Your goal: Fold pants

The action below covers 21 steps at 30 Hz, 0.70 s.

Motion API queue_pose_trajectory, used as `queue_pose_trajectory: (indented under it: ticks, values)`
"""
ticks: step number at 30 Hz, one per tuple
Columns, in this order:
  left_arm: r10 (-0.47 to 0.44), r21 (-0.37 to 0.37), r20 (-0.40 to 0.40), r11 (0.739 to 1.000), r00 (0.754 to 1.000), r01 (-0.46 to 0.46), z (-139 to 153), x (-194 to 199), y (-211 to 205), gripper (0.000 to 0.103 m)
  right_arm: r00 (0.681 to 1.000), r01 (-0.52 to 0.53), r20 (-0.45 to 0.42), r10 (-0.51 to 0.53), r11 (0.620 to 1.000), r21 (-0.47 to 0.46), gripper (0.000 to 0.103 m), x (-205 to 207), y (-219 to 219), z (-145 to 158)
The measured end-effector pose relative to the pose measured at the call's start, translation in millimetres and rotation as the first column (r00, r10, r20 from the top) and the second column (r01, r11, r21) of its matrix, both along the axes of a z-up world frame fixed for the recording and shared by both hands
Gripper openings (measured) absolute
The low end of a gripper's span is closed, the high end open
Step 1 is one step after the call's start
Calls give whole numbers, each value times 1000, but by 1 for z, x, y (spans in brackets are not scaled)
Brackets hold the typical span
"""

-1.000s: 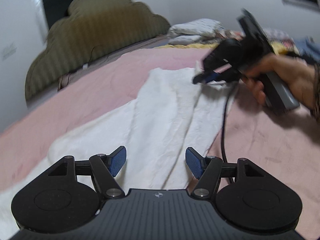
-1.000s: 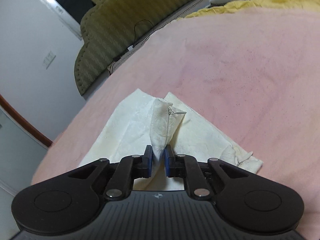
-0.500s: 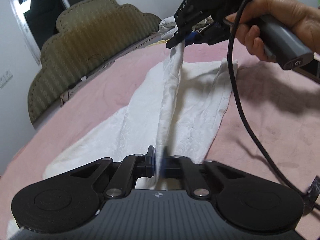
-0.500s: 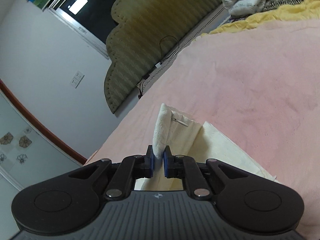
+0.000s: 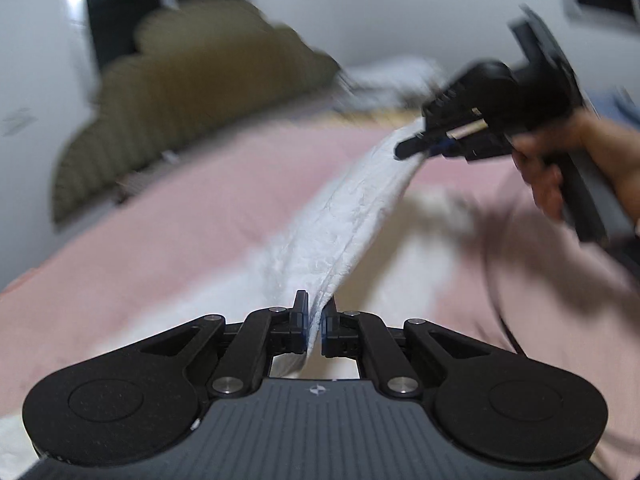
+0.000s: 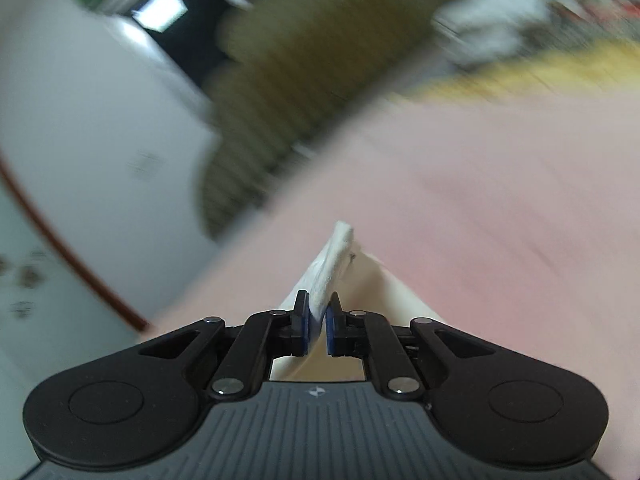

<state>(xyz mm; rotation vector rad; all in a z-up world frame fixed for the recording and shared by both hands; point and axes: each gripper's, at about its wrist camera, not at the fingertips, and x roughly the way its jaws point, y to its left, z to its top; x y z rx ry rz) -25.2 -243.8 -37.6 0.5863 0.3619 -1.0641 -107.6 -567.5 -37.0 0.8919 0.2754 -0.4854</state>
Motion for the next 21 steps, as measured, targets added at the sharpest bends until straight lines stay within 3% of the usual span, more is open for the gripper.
queue_pose_trajectory:
  ticks: [3, 6, 9, 10, 11, 14, 16, 18, 19, 20, 21]
  values:
    - [-12, 41, -17, 999, 1000, 13, -17, -3, 1, 6, 997, 47, -64, -41, 994, 102, 8, -20, 3, -35]
    - [-23, 19, -31, 1000, 999, 24, -9, 2, 5, 6, 997, 62, -53, -56, 991, 116, 8, -31, 4, -34]
    - [-38, 49, -65, 998, 997, 41, -12, 10, 4, 7, 993, 71, -102, -65, 996, 61, 13, -32, 5, -20]
    - [-35, 64, -79, 997, 996, 41, -16, 10, 4, 17, 988, 85, -130, -79, 996, 41, 14, -33, 6, -15]
    - [-28, 60, -85, 998, 996, 33, -19, 10, 6, 16, 982, 121, -148, -118, 993, 6, 15, -34, 7, -10]
    - [-56, 42, -126, 997, 990, 62, -15, 3, 18, 24, 956, 209, -155, -248, 950, -233, 19, -27, 26, 17]
    - [-93, 12, -203, 995, 975, 97, -7, 6, 26, 53, 975, 97, -158, -153, 944, -315, 19, -4, 33, 29]
    - [-86, -35, -246, 996, 965, 80, 3, 10, 37, 64, 979, -103, -198, 42, 945, -309, 28, 34, 36, 33]
    - [-69, -49, -251, 997, 965, 58, 7, 14, 42, 64, 968, -192, -214, 130, 934, -302, 40, 52, 38, 30]
    - [-42, -53, -252, 998, 967, 30, 11, 19, 49, 64, 954, -247, -241, 178, 922, -297, 49, 70, 40, 26]
    - [-6, -53, -246, 999, 969, -7, 16, 26, 55, 64, 936, -289, -286, 205, 912, -290, 51, 85, 41, 19]
